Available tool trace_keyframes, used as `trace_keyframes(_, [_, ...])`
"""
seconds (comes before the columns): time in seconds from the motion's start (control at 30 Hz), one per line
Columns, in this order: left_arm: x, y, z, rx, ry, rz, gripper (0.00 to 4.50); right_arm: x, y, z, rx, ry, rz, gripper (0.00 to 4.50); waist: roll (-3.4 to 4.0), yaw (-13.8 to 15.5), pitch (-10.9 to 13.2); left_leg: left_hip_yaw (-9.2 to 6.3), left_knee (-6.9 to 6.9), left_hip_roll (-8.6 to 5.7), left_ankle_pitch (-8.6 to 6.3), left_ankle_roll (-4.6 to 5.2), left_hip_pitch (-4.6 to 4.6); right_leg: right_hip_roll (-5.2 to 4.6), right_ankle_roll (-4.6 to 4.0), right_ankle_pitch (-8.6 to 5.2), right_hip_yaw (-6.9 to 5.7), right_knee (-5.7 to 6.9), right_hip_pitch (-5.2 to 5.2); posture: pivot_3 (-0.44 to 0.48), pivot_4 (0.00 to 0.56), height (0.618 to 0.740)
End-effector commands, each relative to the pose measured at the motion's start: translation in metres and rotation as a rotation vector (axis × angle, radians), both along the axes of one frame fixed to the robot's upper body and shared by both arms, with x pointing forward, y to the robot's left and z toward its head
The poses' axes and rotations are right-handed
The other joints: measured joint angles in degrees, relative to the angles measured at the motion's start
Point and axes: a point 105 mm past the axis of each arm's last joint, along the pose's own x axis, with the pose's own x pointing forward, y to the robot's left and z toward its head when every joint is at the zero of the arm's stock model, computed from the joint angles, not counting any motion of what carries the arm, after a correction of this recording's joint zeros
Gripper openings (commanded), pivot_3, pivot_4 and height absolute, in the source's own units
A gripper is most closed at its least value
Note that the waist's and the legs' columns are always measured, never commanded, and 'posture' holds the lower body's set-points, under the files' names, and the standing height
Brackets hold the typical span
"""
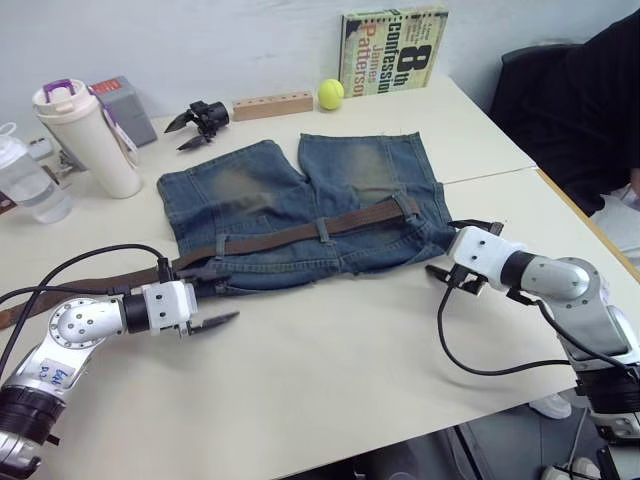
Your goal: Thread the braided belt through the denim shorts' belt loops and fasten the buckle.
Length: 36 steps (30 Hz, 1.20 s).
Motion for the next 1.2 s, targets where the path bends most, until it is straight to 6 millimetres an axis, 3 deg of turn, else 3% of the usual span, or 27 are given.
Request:
trace_keyframes(0.03, [0.011, 0.002, 0.053, -0.196, 0.046, 0.047, 3.72, -0.009, 0.0, 0.048, 0.202, 0.08, 0.052, 4.47, 0.19, -0.13, 0.58, 0.01, -0.07, -0.01, 0.08, 0.0, -0.05, -0.01, -0.06, 0.03, 0.01, 0.0, -0.08, 0.0, 0.15, 0.657])
trace_keyframes(0.17, [0.033, 0.007, 0.081, -0.37, 0.122, 0.109, 3.72, 0.016, -0.008, 0.075, 0.403, 0.184, -0.052, 4.47, 0.21, -0.81, 1.34, 0.04, -0.39, -0.13, 0.36, 0.12, 0.0, -0.04, -0.15, 0.33, 0.05, -0.28, -0.16, 0.0, 0.15, 0.657])
trace_keyframes(0.27, [0.053, 0.014, 0.077, -0.427, 0.18, 0.193, 3.72, 0.038, -0.015, 0.088, 0.493, 0.196, -0.119, 4.47, 0.17, -1.28, 1.33, 0.07, -0.67, -0.24, 0.49, 0.19, 0.14, -0.07, -0.09, 0.52, 0.07, -0.69, -0.03, 0.0, 0.15, 0.657])
trace_keyframes(0.4, [0.073, 0.015, 0.067, -0.458, 0.175, 0.298, 3.72, 0.067, -0.026, 0.08, 0.522, 0.16, -0.257, 4.47, 0.14, -1.41, 1.35, -0.17, -0.91, -0.62, 0.55, 0.31, 0.16, -0.09, -0.01, 0.6, 0.25, -0.92, -0.2, 0.0, 0.15, 0.657])
trace_keyframes(0.57, [0.078, 0.008, 0.058, -0.472, 0.214, 0.334, 3.72, 0.073, -0.017, 0.057, 0.52, 0.188, -0.245, 4.47, 0.12, -1.31, 1.33, -0.12, -0.86, -0.43, 0.79, -0.09, -0.88, -0.29, 0.1, 0.66, 0.4, -0.99, -1.22, 0.0, 0.15, 0.657])
trace_keyframes(0.63, [0.078, 0.007, 0.056, -0.474, 0.239, 0.329, 3.72, 0.074, -0.017, 0.053, 0.524, 0.196, -0.239, 4.47, 0.09, -1.56, 1.34, 0.01, -1.02, -0.54, 0.81, -0.1, -1.02, -0.62, 0.1, 0.66, 0.22, -1.01, -1.1, 0.0, 0.15, 0.657])
trace_keyframes(0.67, [0.077, 0.007, 0.056, -0.471, 0.244, 0.32, 3.72, 0.074, -0.017, 0.051, 0.522, 0.202, -0.233, 4.47, 0.03, -2.3, 1.27, -0.3, -1.55, -1.34, 1.23, 0.18, -1.27, -1.25, 0.1, 0.66, -0.35, -1.21, -0.83, 0.0, 0.15, 0.657])
trace_keyframes(0.7, [0.078, 0.008, 0.058, -0.483, 0.266, 0.318, 3.72, 0.073, -0.015, 0.051, 0.531, 0.216, -0.217, 4.47, 0.02, -2.74, 1.27, -0.55, -2.16, -2.12, 2.15, 1.38, -1.62, -2.47, 0.17, 0.69, -1.52, -1.32, -0.75, 0.0, 0.15, 0.657])
trace_keyframes(0.77, [0.078, 0.008, 0.06, -0.505, 0.313, 0.303, 3.72, 0.075, -0.013, 0.051, 0.542, 0.237, -0.203, 4.47, -0.02, -3.14, 1.31, -0.99, -3.3, -3.15, 3.55, 1.56, -1.93, -3.91, 0.25, 0.73, -2.99, -1.65, -0.48, 0.0, 0.15, 0.657])
trace_keyframes(0.9, [0.08, 0.013, 0.042, -0.441, 0.415, 0.311, 3.72, 0.076, -0.002, 0.057, 0.597, 0.309, -0.133, 4.47, -0.18, -2.72, 1.58, -1.49, -6.77, -5.06, 7.23, 1.99, -1.65, -6.82, 0.55, 0.9, -6.97, -3.1, 0.84, 0.0, 0.15, 0.657])
trace_keyframes(1.0, [0.085, 0.015, 0.037, -0.446, 0.444, 0.324, 3.72, 0.079, 0.001, 0.059, 0.584, 0.327, -0.112, 4.47, -0.09, -1.2, 1.65, -0.1, -7.68, -4.0, 8.28, 0.77, -1.38, -6.66, 0.22, 1.33, -7.51, -3.31, 1.11, 0.0, 0.15, 0.657])
trace_keyframes(1.1, [0.094, 0.011, 0.039, -0.481, 0.463, 0.322, 3.72, 0.084, -0.003, 0.059, 0.556, 0.345, -0.13, 4.47, -0.18, 0.4, 1.69, 0.21, -7.94, -3.84, 8.75, 0.68, -1.39, -6.53, 0.06, 1.72, -8.0, -3.65, 1.34, 0.0, 0.15, 0.657])
trace_keyframes(1.2, [0.099, 0.003, 0.048, -0.542, 0.496, 0.283, 3.72, 0.085, -0.021, 0.051, 0.42, 0.338, -0.18, 4.47, -0.19, 0.45, 1.7, 0.28, -7.96, -3.76, 8.81, 0.74, -1.38, -6.68, 0.21, 1.8, -8.51, -4.15, 1.91, 0.0, 0.15, 0.657])
